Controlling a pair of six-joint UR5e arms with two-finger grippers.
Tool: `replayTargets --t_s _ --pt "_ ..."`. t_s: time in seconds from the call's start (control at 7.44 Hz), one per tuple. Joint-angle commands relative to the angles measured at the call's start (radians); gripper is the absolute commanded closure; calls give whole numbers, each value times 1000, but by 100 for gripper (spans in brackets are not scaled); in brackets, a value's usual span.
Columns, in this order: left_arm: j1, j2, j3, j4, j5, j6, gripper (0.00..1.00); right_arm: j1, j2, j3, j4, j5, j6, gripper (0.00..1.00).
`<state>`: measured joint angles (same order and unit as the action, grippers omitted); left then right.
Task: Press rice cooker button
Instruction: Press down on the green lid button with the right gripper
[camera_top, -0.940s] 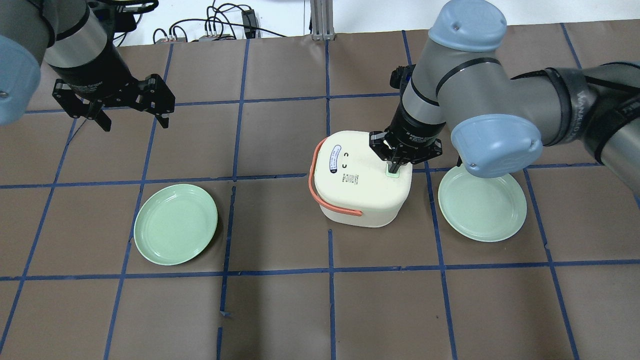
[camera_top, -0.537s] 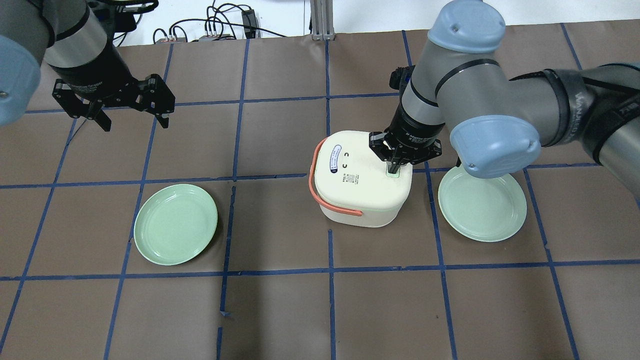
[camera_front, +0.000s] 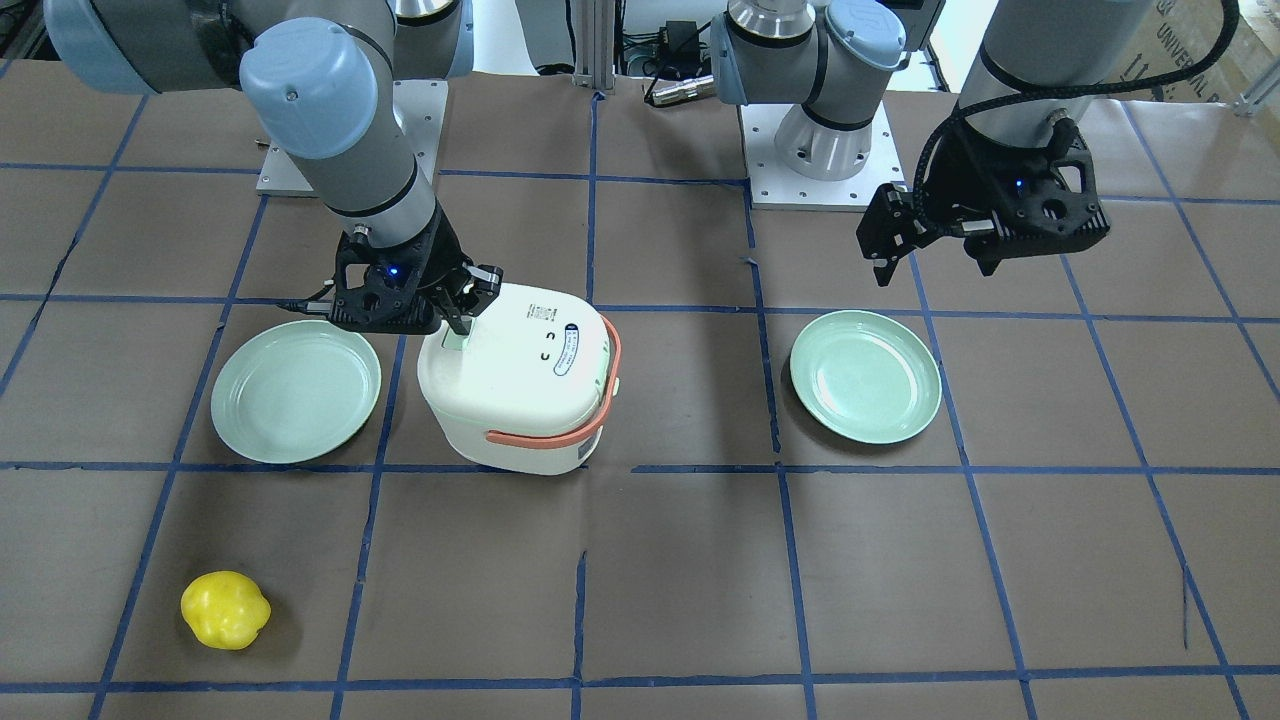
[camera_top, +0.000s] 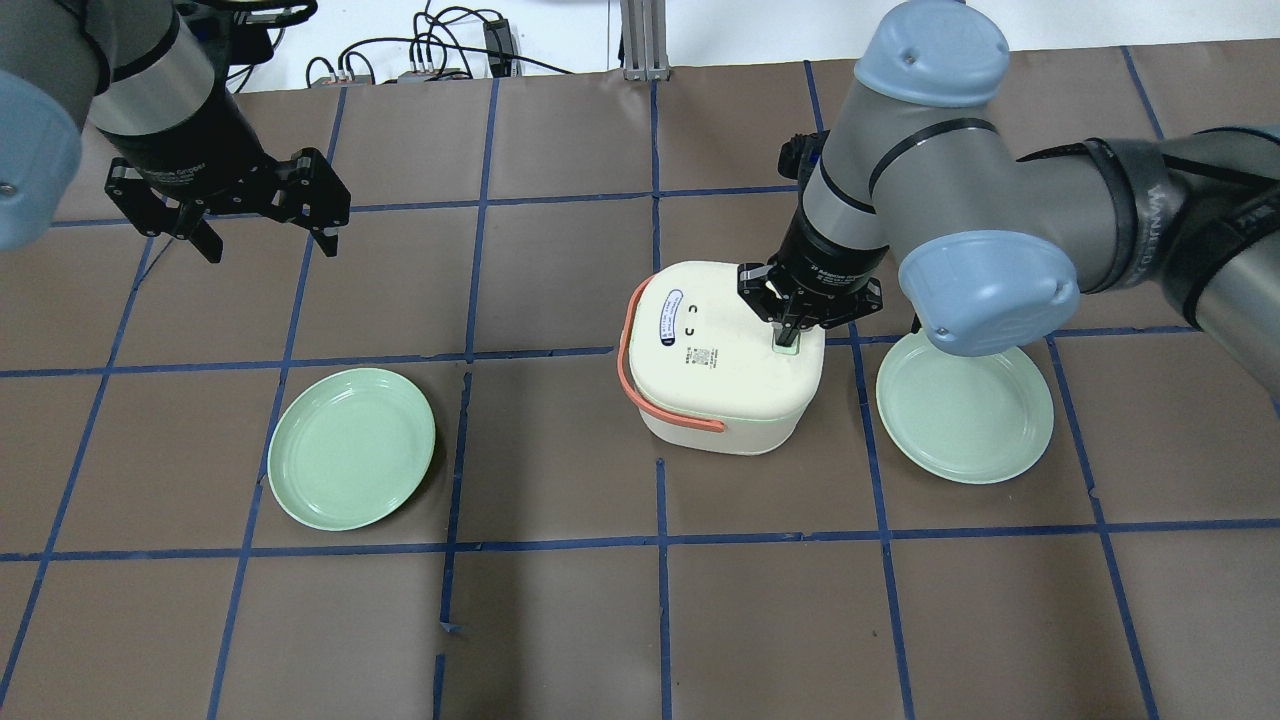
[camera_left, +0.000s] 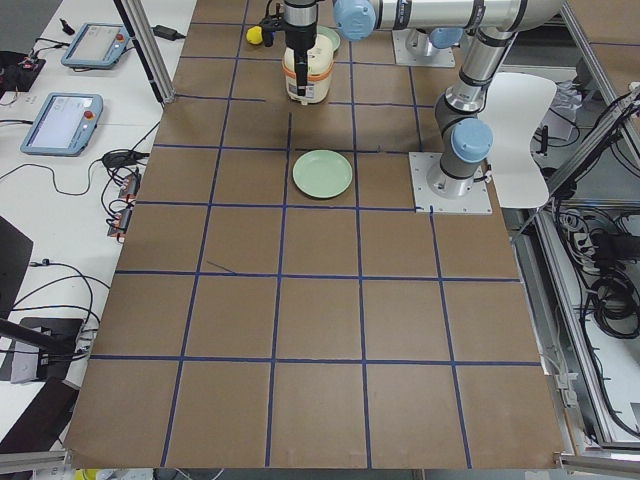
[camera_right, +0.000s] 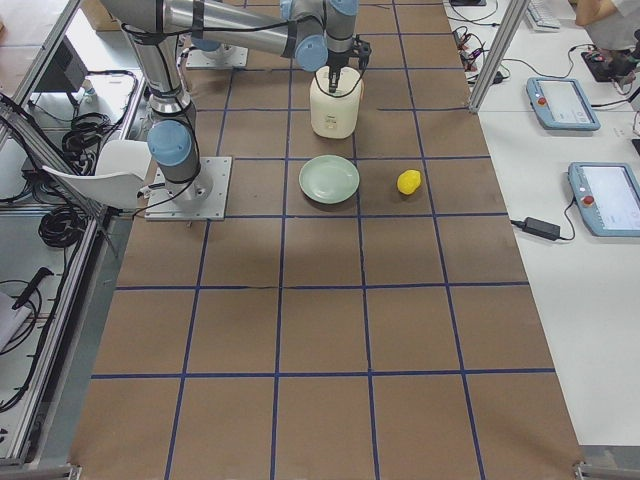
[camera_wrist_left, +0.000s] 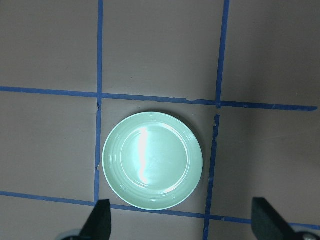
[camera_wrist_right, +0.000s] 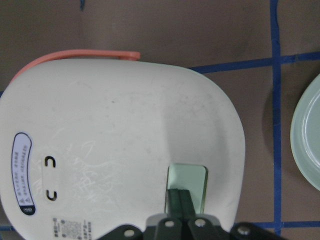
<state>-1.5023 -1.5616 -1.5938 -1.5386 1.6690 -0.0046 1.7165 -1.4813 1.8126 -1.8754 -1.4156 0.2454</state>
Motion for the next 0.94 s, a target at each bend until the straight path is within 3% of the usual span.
replayTargets --t_s 0.0,0.81 --pt "-1 -1 0 0 0 0 0 0 -2 10 -1 -2 0 92" --pt "0 0 0 0 0 0 0 0 -1 19 -22 0 6 91"
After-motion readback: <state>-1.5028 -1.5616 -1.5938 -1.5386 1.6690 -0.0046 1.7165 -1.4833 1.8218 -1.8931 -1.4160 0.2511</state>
